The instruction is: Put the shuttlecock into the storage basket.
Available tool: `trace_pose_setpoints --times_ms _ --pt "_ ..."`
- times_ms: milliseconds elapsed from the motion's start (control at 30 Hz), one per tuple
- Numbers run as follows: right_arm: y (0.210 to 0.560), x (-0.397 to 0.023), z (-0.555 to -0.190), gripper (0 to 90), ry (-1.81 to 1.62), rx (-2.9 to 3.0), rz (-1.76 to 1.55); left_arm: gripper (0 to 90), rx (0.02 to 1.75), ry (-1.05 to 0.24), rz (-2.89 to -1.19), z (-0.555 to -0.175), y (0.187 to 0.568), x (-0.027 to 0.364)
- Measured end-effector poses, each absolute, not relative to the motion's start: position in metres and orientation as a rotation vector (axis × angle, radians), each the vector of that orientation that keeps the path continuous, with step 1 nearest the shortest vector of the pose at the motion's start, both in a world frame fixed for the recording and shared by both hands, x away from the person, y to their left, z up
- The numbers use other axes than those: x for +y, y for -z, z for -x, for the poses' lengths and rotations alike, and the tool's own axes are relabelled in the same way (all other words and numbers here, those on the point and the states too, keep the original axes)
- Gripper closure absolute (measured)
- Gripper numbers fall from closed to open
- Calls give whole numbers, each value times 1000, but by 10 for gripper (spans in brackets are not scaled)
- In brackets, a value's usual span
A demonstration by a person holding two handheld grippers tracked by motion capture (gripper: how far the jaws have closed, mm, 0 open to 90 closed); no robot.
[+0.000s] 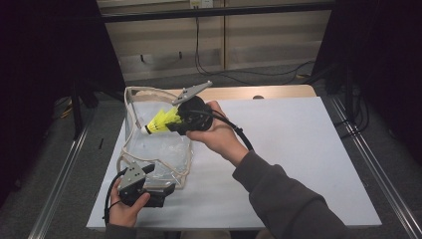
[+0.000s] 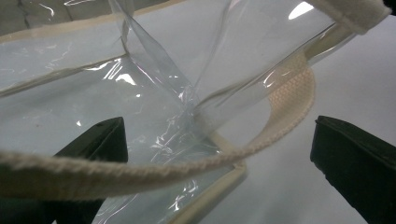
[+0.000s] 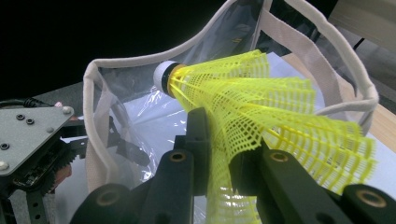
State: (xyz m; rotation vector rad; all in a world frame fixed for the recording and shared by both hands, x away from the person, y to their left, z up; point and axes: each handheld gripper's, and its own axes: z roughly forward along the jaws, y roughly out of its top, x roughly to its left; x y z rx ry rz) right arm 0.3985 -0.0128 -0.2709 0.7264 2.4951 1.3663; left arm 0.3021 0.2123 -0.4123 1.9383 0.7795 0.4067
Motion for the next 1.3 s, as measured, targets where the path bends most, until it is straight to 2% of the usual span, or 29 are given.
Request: trace_pose_setpoints --times_ms 1300 --pt "291 17 -403 795 -1312 2534 -723 41 779 -400 -1943 -302 412 213"
